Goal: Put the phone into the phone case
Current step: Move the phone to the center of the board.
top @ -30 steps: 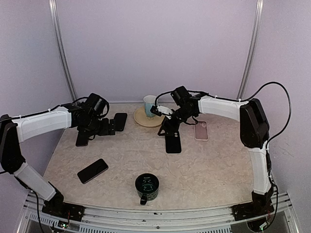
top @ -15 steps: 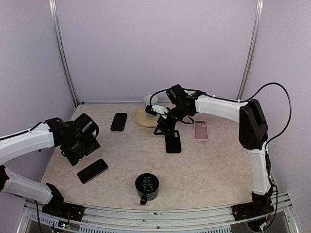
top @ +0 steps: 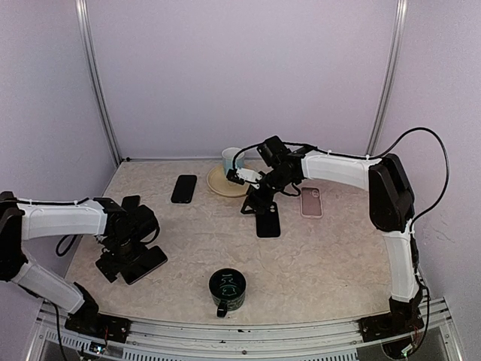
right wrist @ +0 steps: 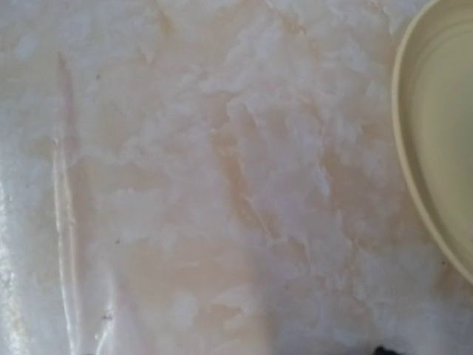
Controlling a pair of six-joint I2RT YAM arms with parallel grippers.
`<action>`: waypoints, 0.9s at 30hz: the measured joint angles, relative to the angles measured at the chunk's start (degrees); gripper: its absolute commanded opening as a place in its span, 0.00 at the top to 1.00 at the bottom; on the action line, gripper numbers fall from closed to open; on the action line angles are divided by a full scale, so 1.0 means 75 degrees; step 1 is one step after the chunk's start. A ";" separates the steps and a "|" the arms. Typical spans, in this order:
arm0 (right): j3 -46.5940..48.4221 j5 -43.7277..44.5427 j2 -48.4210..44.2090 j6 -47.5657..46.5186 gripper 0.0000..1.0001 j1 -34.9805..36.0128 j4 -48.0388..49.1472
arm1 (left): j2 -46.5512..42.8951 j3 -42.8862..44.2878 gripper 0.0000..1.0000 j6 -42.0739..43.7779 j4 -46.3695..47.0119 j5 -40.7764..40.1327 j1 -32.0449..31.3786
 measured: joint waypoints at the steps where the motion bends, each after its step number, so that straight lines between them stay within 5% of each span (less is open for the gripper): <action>1: -0.0009 0.0029 0.0000 0.0000 0.22 0.0000 0.0000 | -0.0009 -0.0105 0.01 -0.0015 0.0058 0.0035 0.0029; 13: -0.0023 0.0201 0.0000 0.0000 0.22 0.0000 0.0017 | -0.0679 -0.1218 0.01 0.0198 0.1923 0.0245 0.0070; 27: -0.0326 0.0612 -0.0003 0.0076 0.20 -0.0070 0.0169 | -0.0032 -0.0997 0.01 0.1515 0.2999 -0.0230 0.0058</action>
